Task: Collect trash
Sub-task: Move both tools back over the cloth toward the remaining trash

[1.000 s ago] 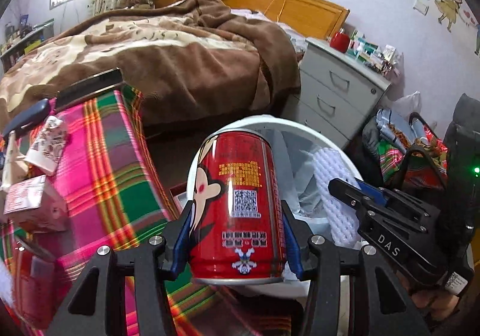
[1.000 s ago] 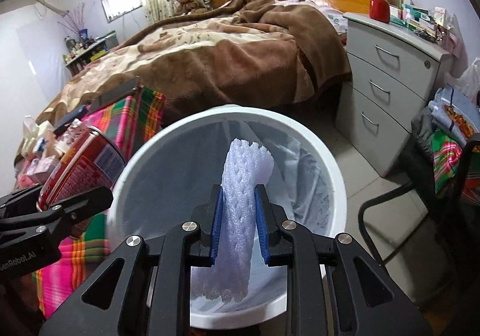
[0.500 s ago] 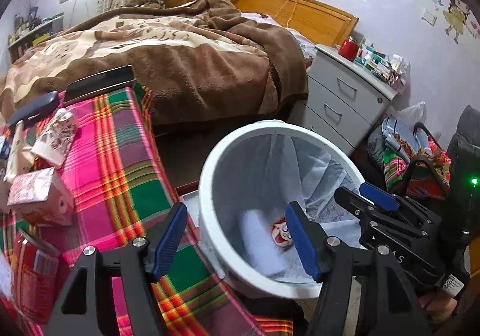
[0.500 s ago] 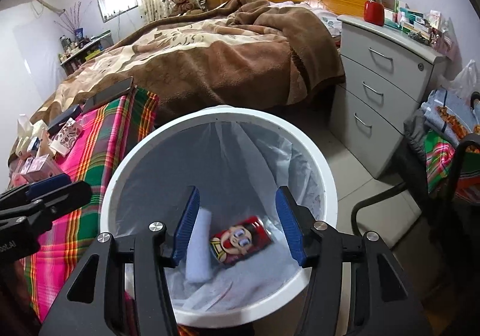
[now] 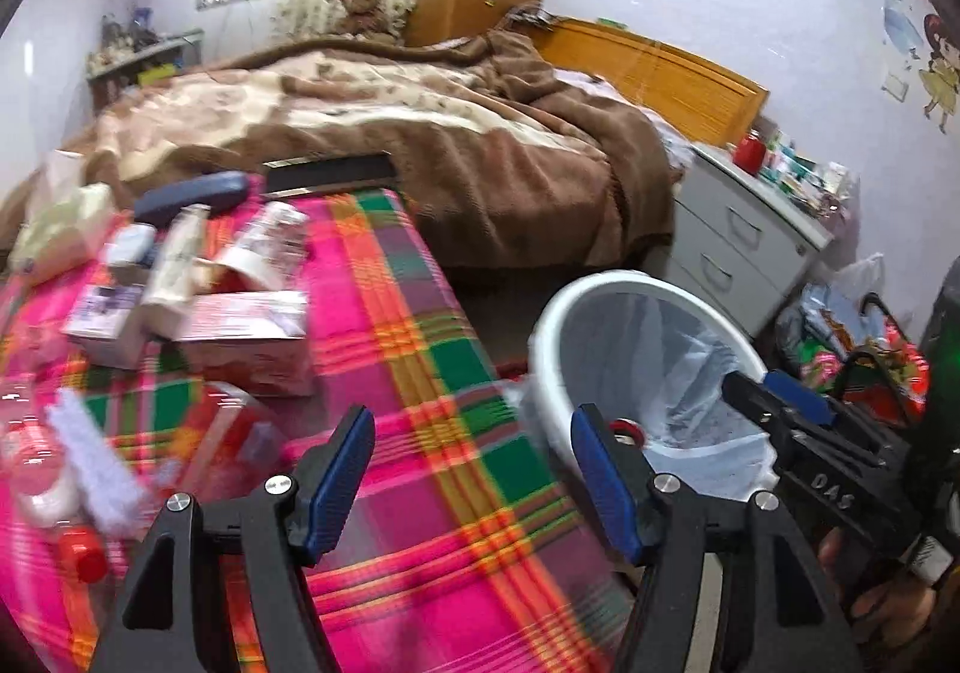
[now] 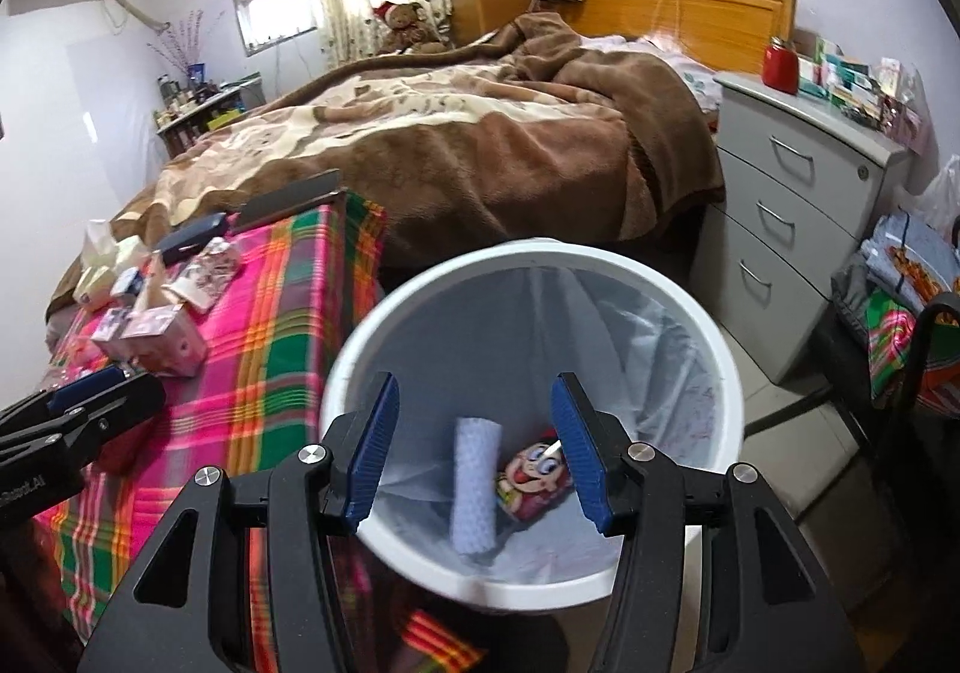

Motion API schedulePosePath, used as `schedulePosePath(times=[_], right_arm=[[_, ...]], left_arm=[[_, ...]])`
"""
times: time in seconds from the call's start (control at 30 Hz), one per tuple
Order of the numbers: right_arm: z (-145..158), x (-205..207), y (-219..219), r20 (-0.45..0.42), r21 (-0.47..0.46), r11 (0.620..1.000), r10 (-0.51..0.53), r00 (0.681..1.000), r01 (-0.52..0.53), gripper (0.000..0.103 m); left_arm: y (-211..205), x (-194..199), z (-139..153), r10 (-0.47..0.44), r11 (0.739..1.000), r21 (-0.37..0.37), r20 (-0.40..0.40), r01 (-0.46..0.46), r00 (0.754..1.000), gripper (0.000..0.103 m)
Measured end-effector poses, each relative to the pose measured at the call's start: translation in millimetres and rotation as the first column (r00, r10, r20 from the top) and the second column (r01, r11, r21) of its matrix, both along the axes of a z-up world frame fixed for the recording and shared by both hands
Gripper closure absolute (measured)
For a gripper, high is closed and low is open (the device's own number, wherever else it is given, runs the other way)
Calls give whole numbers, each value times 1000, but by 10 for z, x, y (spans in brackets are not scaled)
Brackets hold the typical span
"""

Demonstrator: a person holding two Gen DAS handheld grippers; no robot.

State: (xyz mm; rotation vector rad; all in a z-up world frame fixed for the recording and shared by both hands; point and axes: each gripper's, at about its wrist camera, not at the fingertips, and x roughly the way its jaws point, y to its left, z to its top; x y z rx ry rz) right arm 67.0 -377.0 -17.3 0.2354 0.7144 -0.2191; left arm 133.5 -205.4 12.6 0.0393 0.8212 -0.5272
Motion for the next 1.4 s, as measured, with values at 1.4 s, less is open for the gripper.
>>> schedulePosePath(times=[1.4], right_arm=[[-262, 871, 1779, -80, 229, 922, 336, 938, -311, 40]], left_arm=[[2691, 442, -263, 520, 846, -62, -121, -529, 846, 31]])
